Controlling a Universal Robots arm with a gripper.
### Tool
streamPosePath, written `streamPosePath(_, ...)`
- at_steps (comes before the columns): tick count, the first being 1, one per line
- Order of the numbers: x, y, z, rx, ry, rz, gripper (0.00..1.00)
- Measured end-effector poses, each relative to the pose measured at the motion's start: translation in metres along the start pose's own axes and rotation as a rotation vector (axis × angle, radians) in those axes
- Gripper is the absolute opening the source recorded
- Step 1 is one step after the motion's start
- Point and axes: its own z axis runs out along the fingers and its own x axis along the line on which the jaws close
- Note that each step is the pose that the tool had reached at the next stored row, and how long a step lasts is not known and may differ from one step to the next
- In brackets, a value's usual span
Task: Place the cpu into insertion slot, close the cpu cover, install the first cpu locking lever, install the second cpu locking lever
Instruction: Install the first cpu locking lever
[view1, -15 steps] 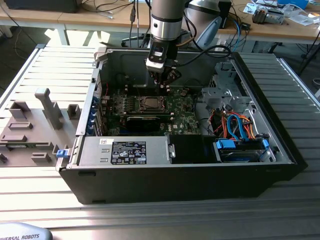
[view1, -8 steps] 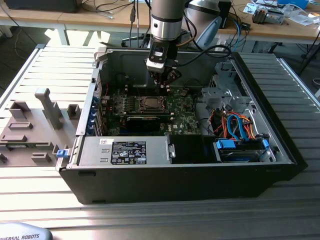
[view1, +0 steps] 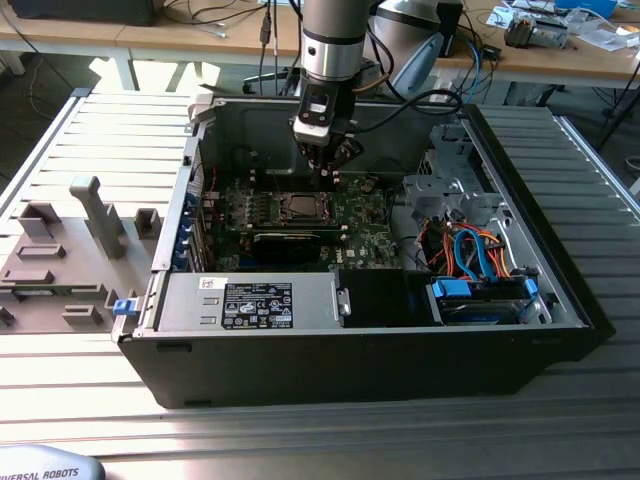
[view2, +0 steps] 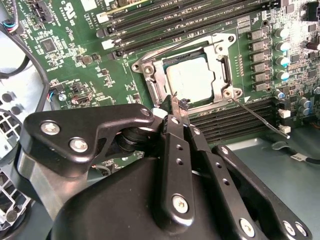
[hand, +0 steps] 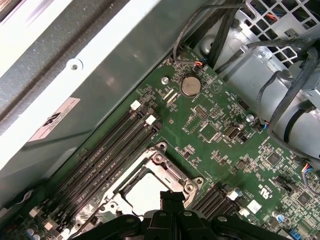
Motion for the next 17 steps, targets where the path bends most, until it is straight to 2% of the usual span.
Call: streamPosePath(17,0.0000,0.0000,0.0000,-0.0014,-0.0014,-0.032,0.11)
